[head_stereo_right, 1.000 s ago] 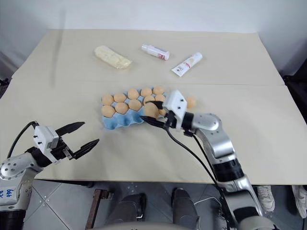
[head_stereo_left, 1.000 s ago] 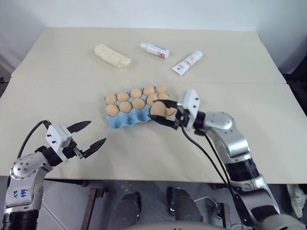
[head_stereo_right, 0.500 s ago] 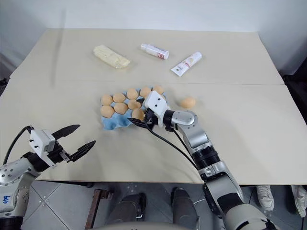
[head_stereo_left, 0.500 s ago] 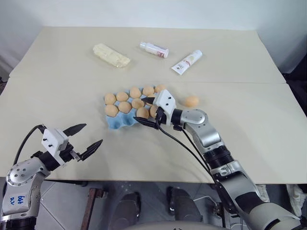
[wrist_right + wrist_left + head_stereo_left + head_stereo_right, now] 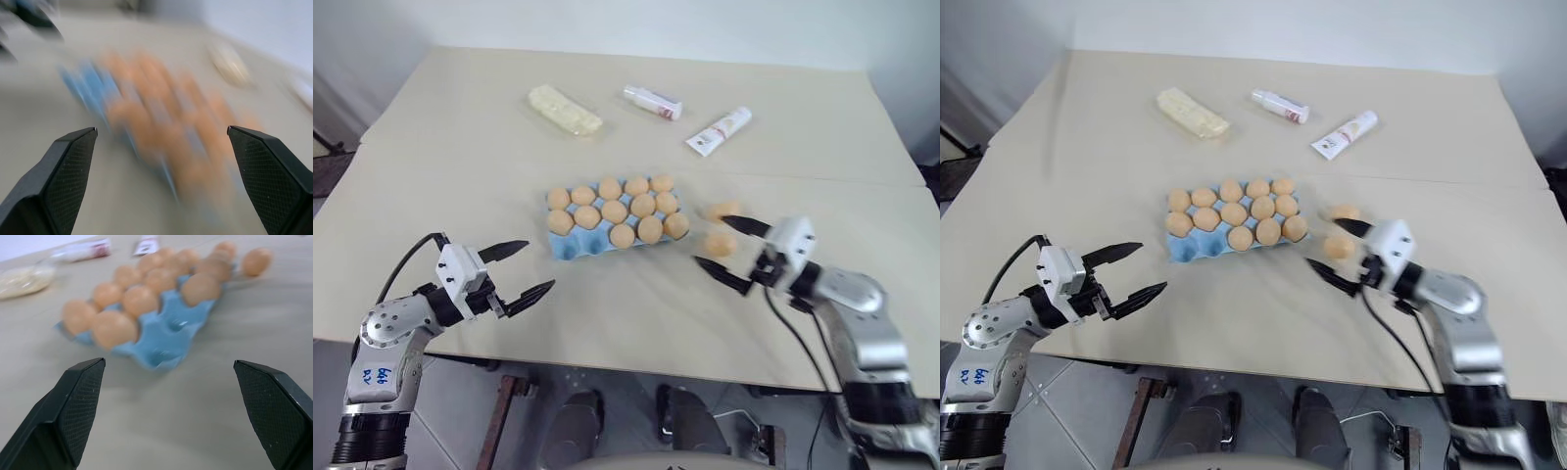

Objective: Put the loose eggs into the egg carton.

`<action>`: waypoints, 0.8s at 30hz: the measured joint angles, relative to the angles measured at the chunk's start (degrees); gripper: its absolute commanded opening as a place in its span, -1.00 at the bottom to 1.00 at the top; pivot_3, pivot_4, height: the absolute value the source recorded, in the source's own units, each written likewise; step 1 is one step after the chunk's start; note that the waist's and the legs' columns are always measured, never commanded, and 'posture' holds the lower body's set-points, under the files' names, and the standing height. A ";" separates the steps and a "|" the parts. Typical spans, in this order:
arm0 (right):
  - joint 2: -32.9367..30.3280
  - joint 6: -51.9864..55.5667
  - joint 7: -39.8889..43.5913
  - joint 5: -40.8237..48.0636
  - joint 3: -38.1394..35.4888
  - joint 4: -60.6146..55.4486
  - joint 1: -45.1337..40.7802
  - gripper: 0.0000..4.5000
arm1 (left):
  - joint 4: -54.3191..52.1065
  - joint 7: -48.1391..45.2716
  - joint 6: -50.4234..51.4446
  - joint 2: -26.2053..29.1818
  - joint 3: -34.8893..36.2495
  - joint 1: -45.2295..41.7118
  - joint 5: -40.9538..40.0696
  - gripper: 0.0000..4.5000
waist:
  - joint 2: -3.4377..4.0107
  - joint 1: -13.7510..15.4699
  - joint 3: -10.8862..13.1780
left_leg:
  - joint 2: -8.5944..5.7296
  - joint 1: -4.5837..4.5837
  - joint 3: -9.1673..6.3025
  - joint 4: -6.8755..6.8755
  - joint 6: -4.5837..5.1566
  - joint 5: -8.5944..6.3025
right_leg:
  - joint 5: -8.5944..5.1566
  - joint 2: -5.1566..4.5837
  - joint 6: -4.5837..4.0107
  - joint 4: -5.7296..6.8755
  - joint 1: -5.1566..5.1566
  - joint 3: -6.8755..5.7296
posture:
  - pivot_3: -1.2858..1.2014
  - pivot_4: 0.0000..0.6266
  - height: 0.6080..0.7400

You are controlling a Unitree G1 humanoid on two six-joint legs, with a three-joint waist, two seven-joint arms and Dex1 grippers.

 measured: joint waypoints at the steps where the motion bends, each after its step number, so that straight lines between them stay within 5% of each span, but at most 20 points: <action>1: -0.12 -0.09 -0.46 0.10 -1.37 -0.20 1.26 0.98 | 0.55 -0.50 0.01 -0.02 -0.85 -0.69 0.04 1.00 | 0.00 -0.67 0.00 | 0.06 0.04 0.11 -0.01 0.00 -0.01 | 0.01 0.05 0.02 0.03 0.00 0.02 | 0.03 -0.52 1.00; 11: 0.25 -7.81 -4.42 -0.87 -7.61 3.98 12.12 0.98 | 6.85 -6.15 -3.34 -1.34 -8.03 -9.36 2.89 1.00 | 0.02 -1.26 -0.01 | 0.06 0.39 0.55 0.18 0.09 0.10 | 0.10 0.08 0.15 0.42 0.10 0.13 | 0.03 -0.52 1.00; 24: -1.69 -4.12 2.12 -3.12 5.34 15.67 -7.22 0.98 | 7.48 -5.89 -4.44 -1.15 -6.89 -7.46 3.09 1.00 | 0.02 -1.13 -0.01 | 0.09 0.57 0.59 0.01 0.11 0.08 | 0.08 0.04 0.08 0.34 0.17 0.18 | 0.03 -0.52 1.00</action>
